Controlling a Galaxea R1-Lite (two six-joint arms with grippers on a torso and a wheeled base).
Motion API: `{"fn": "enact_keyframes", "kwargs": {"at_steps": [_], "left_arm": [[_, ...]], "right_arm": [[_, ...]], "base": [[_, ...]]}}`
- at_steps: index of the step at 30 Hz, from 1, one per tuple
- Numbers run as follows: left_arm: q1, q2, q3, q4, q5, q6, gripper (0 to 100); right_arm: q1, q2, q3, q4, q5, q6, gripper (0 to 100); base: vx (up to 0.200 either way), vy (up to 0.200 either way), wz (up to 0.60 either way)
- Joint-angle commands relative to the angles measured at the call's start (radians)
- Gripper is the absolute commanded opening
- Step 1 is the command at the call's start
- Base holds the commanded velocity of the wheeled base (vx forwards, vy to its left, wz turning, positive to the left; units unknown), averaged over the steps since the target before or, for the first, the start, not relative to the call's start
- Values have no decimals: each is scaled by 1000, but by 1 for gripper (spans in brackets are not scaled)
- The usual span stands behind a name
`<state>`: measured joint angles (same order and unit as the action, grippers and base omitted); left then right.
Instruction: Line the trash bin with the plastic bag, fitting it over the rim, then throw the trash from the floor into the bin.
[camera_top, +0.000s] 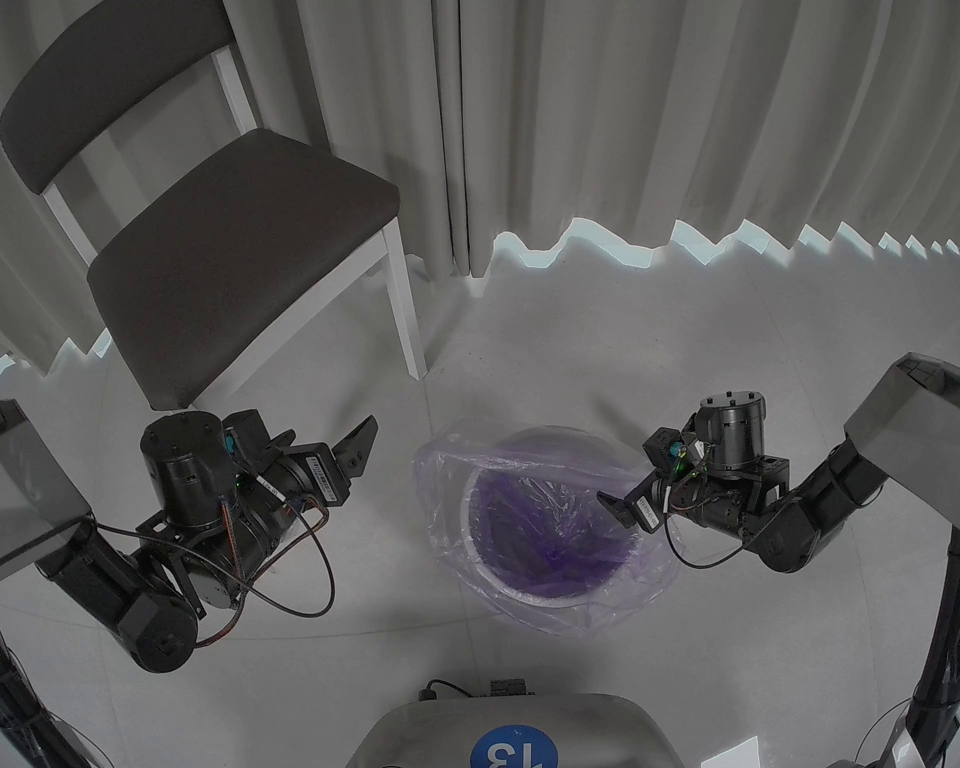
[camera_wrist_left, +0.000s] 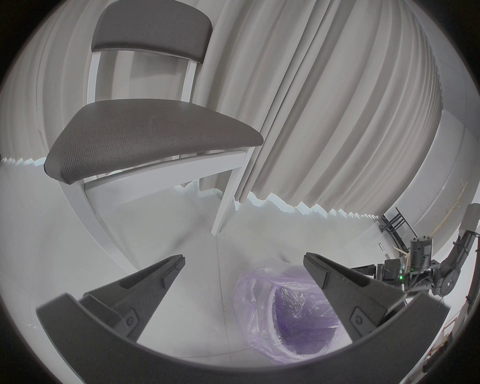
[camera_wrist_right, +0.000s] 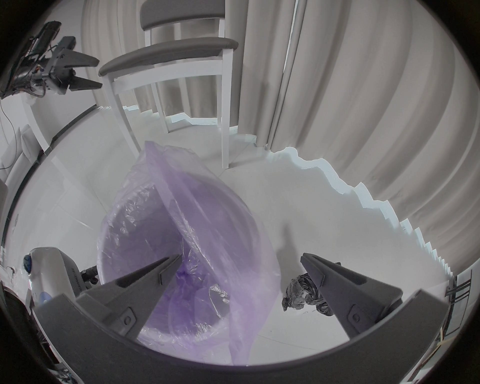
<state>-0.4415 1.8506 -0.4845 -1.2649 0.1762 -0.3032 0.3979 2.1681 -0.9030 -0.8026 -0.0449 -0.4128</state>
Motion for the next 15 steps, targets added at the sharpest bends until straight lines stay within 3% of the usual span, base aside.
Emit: {"fn": "enact_keyframes", "kwargs": {"at_steps": [1,3,4,15], "left_arm": [[0,2,0,-1,0,-1,100],[1,4,0,-2,0,-1,100],[1,2,0,-2,0,-1,100],[9,5,1,-1,0,-1,100]], "right_arm": [[-2,33,-17,-1,0,0,100],[-4,45,-34,2,0,0,100],[-8,47,-39,5,0,0,0],[-48,72,-82,2,0,6,0]], "base": [[0,0,0],[0,0,0],[0,0,0],[0,0,0]]}}
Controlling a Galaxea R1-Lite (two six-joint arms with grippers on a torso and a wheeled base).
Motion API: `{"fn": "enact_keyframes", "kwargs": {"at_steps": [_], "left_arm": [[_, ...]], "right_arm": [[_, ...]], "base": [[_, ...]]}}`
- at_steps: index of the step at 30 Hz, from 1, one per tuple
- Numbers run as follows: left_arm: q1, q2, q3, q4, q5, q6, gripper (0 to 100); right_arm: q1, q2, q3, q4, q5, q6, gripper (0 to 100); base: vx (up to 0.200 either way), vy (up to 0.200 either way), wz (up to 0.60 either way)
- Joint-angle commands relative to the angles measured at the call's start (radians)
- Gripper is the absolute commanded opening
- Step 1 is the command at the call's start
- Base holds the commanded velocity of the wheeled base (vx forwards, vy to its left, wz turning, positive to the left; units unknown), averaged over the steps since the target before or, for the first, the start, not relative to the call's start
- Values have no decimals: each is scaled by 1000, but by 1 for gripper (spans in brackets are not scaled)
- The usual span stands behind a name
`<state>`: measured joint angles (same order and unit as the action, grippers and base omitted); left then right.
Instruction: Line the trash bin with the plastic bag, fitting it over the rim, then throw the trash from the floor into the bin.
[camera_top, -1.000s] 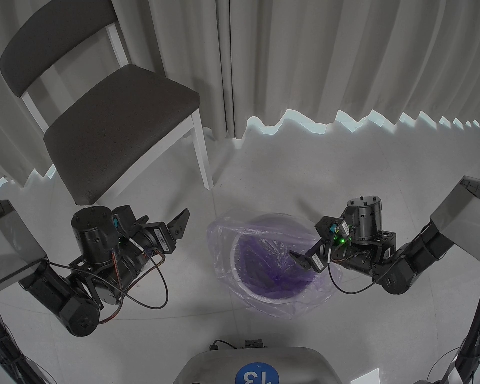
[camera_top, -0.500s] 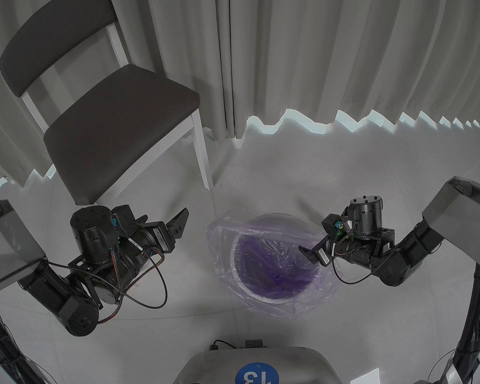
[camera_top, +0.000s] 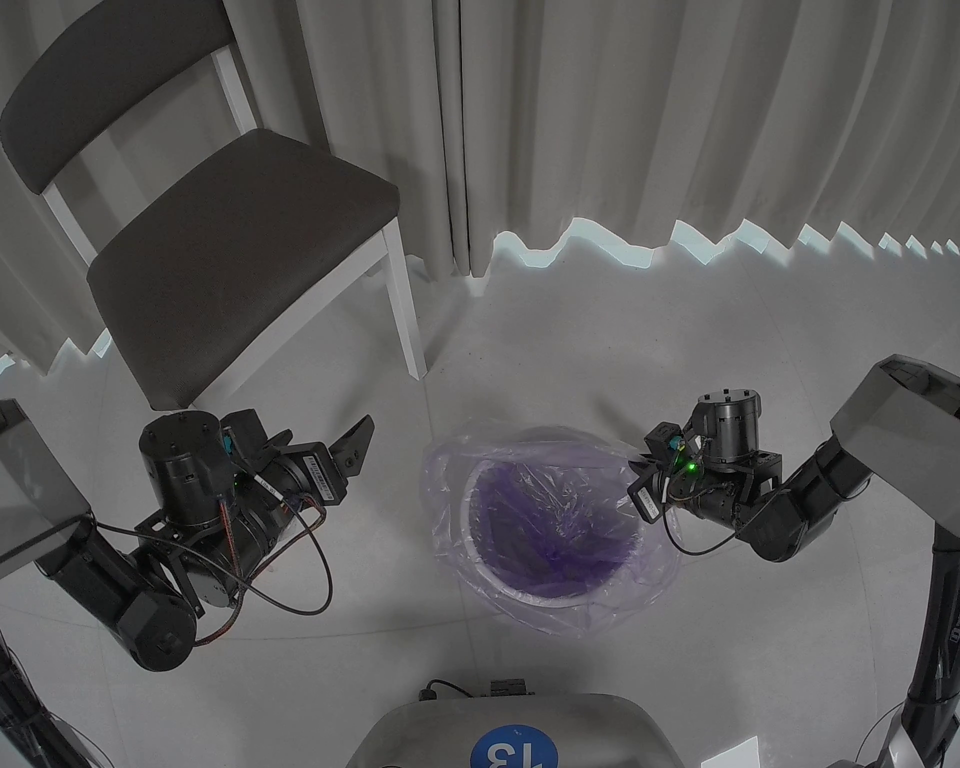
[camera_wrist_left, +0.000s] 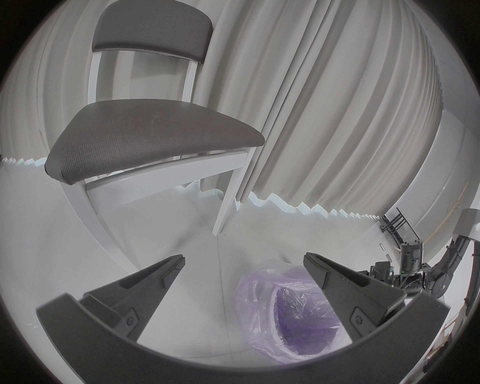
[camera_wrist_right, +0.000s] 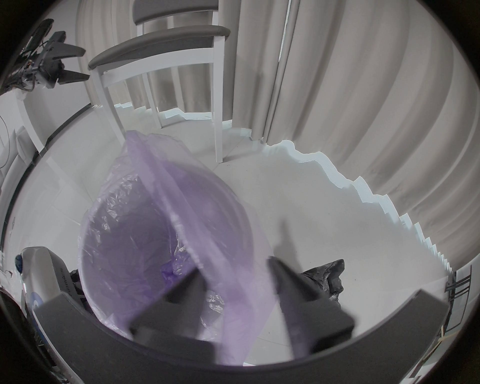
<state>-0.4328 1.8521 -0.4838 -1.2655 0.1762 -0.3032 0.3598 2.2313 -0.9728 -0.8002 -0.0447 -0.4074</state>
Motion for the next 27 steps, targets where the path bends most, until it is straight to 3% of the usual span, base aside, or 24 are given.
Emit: {"fn": "enact_keyframes", "kwargs": {"at_steps": [1,26,27], "left_arm": [[0,4,1,0,0,-1,100],[-1,2,11,-2,-1,-1,100],[-1,2,14,-2,-1,-1,100]], "right_arm": [[-21,5,-29,3,0,2,0],[-48,-5,-179,84,-11,-4,0],[-48,-5,-182,79,-12,-1,100]], "base": [[0,0,0],[0,0,0],[0,0,0]]}}
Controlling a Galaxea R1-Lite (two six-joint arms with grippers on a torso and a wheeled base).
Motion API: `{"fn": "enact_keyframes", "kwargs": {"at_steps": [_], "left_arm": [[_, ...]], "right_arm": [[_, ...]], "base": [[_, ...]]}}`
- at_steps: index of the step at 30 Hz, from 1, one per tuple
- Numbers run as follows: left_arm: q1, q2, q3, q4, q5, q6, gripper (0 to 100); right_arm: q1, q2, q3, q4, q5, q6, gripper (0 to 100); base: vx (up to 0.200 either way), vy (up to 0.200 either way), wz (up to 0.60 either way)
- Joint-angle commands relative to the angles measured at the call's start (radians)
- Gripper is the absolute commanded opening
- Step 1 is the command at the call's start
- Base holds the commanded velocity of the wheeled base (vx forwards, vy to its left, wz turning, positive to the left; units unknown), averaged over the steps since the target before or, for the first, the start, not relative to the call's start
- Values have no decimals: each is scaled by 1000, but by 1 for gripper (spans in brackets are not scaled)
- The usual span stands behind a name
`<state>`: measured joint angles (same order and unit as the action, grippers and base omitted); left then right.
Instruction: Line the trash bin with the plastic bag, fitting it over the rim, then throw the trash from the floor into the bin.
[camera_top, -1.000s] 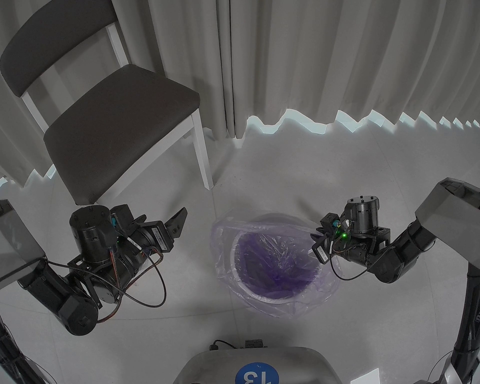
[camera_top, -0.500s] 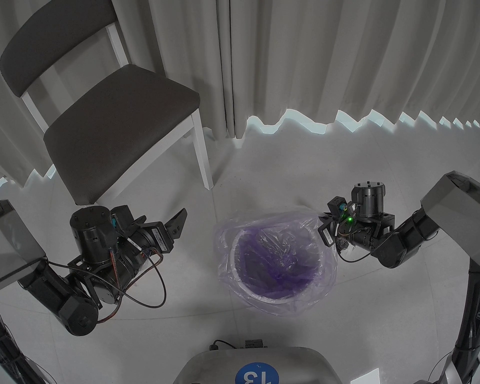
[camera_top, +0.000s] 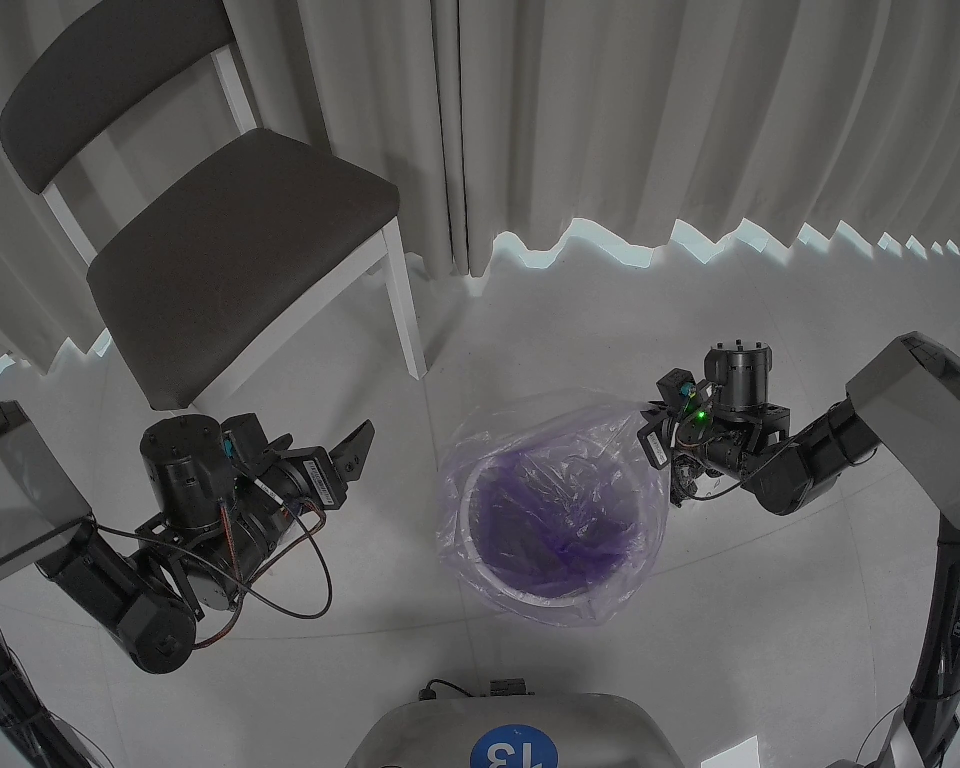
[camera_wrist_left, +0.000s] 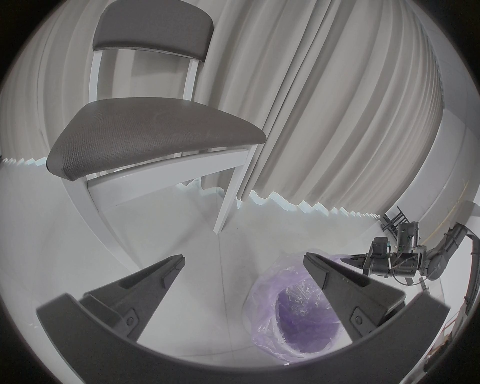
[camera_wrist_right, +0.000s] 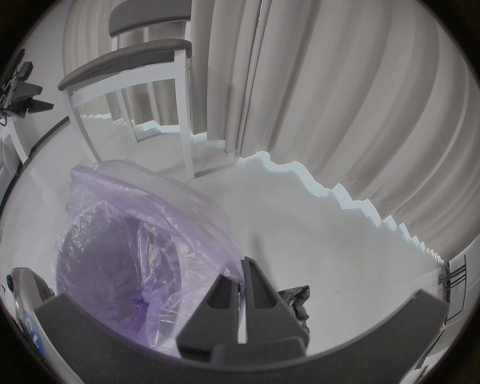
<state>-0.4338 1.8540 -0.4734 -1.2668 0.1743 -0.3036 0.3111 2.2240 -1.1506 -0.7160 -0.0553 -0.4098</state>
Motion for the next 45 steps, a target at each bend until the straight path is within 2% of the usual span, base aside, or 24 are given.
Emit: {"fn": "enact_keyframes", "kwargs": {"at_steps": [1,11,18,20,22,24,25,29,31,32,35,40,45], "left_arm": [[-3,1,7,0,1,0,100],[-42,19,24,0,-2,0,100],[-52,63,10,1,-52,4,100],[-48,57,-17,37,-145,26,100],[-45,54,-67,106,-188,32,100],[-43,51,-106,164,-190,32,100],[-43,45,-171,261,-193,32,100],[-46,53,-301,415,-202,38,100],[-46,56,-320,435,-202,43,100],[-46,77,-384,514,-202,75,100],[-45,113,-453,573,-208,103,100],[-51,163,-522,627,-249,109,100],[-57,240,-570,646,-254,133,100]], "right_arm": [[0,3,-9,-10,-3,6,100],[-10,-35,11,-11,-20,62,100],[-17,-81,45,10,-15,163,100],[-17,-115,86,53,-9,215,100],[-13,-141,108,90,-6,261,100],[-12,-155,120,104,-5,296,100],[-10,-175,134,116,5,342,100],[-10,-196,175,132,25,398,100],[-10,-198,184,130,25,404,100],[-10,-199,218,125,26,422,100],[-10,-198,253,121,28,442,100],[-12,-193,312,69,26,444,100],[-17,-173,324,20,25,447,100]], "base": [[0,0,0],[0,0,0],[0,0,0],[0,0,0],[0,0,0],[0,0,0],[0,0,0],[0,0,0],[0,0,0],[0,0,0],[0,0,0],[0,0,0],[0,0,0]]}}
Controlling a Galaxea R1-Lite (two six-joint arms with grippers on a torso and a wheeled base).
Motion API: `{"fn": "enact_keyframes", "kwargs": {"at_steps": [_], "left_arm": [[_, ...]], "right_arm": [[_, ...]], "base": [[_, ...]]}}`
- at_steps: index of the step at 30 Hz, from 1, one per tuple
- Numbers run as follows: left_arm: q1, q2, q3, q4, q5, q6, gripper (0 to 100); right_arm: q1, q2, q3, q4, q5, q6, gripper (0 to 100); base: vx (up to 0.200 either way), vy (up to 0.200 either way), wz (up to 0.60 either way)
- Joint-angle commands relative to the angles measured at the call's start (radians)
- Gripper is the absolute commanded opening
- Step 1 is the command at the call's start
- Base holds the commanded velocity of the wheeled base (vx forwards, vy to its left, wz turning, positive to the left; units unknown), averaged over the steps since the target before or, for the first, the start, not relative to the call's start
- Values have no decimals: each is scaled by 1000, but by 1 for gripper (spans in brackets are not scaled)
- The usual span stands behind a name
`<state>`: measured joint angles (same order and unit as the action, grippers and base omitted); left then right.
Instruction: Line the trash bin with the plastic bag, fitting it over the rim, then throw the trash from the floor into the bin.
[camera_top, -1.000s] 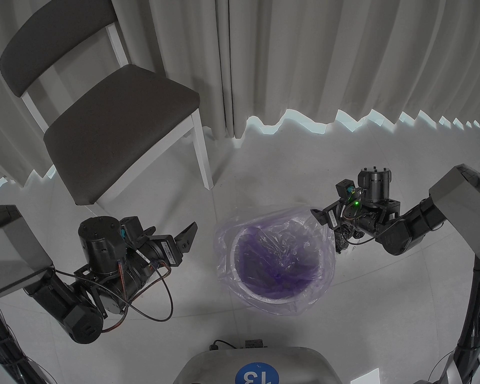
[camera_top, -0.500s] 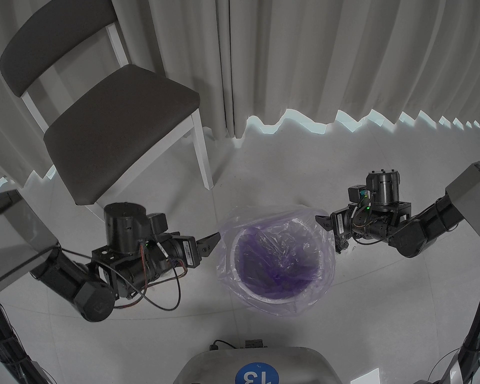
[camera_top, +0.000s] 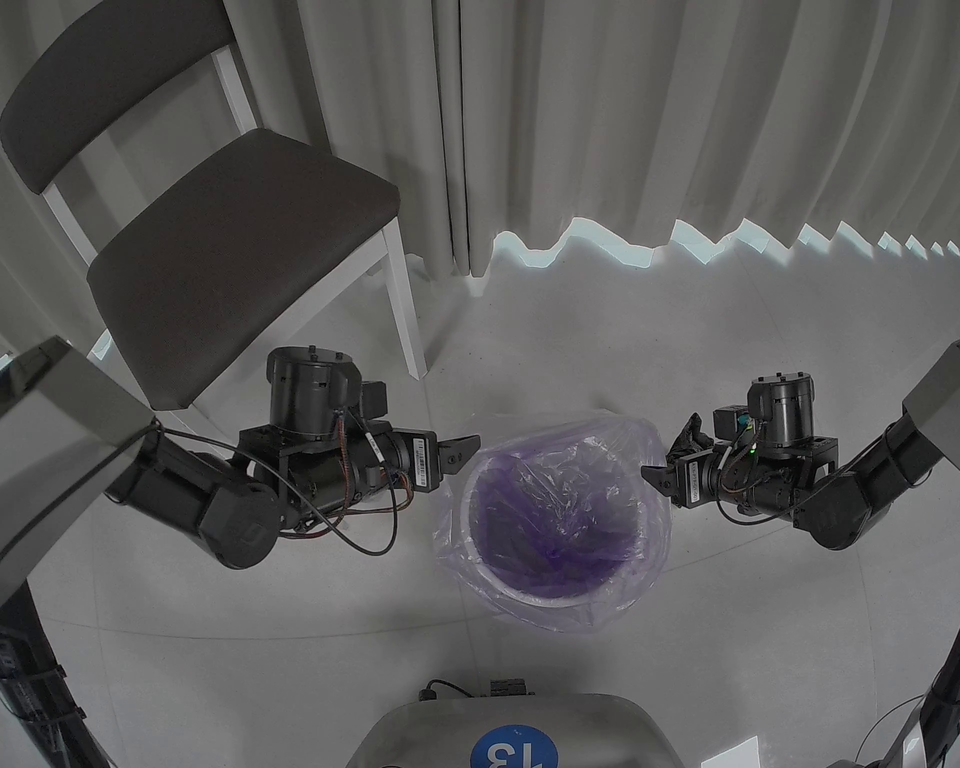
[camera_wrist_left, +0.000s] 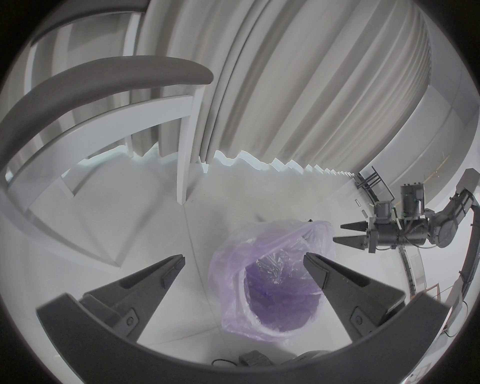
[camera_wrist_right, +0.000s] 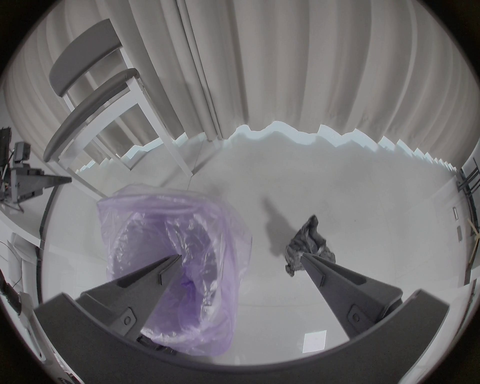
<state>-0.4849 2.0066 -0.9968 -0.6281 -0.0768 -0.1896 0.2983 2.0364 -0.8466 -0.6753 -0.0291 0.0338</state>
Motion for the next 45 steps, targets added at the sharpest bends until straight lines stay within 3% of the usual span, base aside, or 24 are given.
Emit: {"fn": "enact_keyframes", "kwargs": {"at_steps": [1,12,40,45], "left_arm": [[-6,103,-56,7,-3,36,100],[-3,172,-197,113,3,70,100],[48,330,-437,169,9,71,100],[49,373,-493,168,38,71,100]], "right_arm": [[-5,27,17,-23,-2,1,100],[-7,117,-54,-75,-8,17,100],[-65,246,-215,-82,-12,49,100],[-68,280,-226,-86,-12,49,100]], "base": [[0,0,0],[0,0,0],[0,0,0],[0,0,0]]}}
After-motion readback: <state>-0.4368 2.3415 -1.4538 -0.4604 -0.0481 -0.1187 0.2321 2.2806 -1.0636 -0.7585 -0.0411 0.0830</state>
